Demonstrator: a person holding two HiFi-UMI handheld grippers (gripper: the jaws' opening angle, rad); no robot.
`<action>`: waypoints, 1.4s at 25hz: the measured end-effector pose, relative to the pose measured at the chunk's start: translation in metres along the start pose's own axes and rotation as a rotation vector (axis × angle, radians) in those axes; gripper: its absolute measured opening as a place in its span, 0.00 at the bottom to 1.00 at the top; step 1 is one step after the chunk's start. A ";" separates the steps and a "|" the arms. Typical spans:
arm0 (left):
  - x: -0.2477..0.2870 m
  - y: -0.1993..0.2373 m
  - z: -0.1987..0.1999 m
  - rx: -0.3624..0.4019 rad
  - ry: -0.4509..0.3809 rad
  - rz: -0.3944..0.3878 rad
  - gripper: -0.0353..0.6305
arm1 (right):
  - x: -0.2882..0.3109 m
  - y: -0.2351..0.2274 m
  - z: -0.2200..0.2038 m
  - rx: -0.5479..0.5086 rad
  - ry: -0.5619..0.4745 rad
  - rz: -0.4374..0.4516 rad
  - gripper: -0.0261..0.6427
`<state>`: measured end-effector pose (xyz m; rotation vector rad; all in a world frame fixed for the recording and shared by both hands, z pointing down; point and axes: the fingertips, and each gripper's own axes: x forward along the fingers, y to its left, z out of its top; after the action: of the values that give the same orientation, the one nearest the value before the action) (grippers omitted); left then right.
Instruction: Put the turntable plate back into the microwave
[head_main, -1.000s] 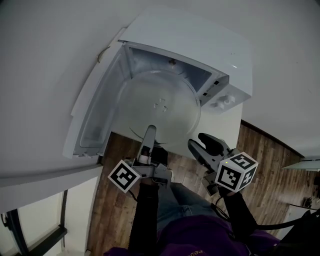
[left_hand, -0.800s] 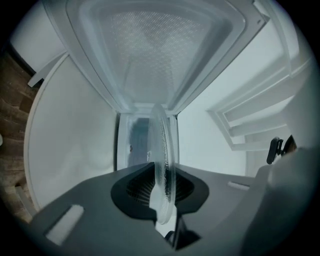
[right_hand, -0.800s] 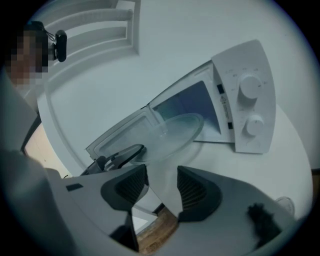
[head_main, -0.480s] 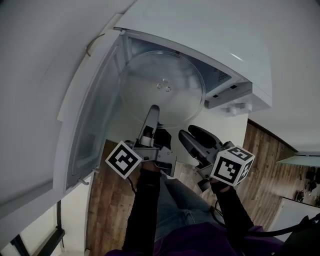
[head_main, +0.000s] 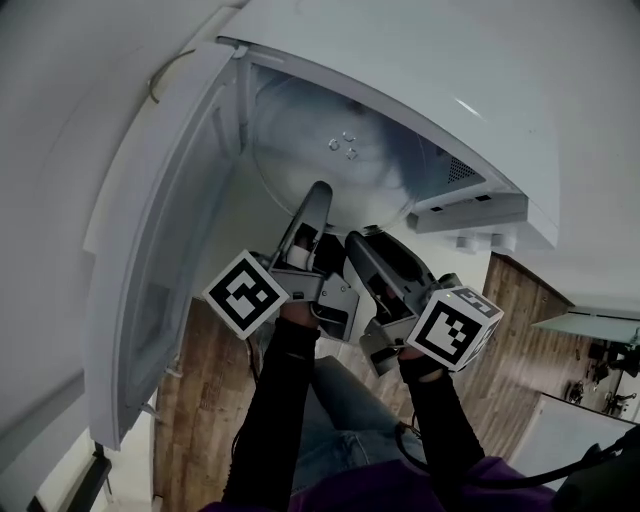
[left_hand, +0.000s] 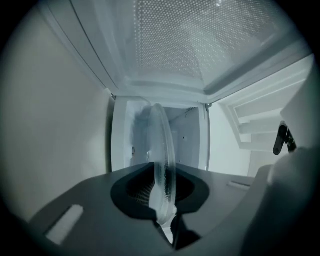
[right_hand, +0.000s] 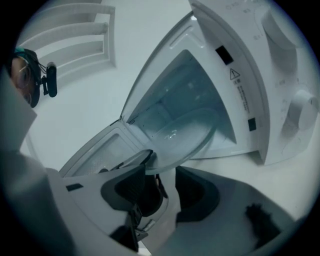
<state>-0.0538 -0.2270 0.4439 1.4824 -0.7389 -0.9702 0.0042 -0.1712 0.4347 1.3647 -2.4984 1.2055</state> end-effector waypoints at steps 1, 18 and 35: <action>0.003 0.001 0.001 -0.001 0.004 0.001 0.13 | 0.004 -0.001 0.002 0.009 -0.006 0.002 0.33; 0.043 0.024 0.012 -0.001 0.086 0.089 0.14 | 0.035 -0.020 0.025 0.045 -0.078 -0.028 0.31; 0.073 0.038 0.017 -0.054 0.120 0.136 0.16 | 0.051 -0.034 0.048 0.031 -0.133 -0.081 0.28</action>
<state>-0.0322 -0.3036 0.4693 1.4119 -0.7116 -0.7860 0.0122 -0.2479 0.4416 1.5876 -2.4920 1.1800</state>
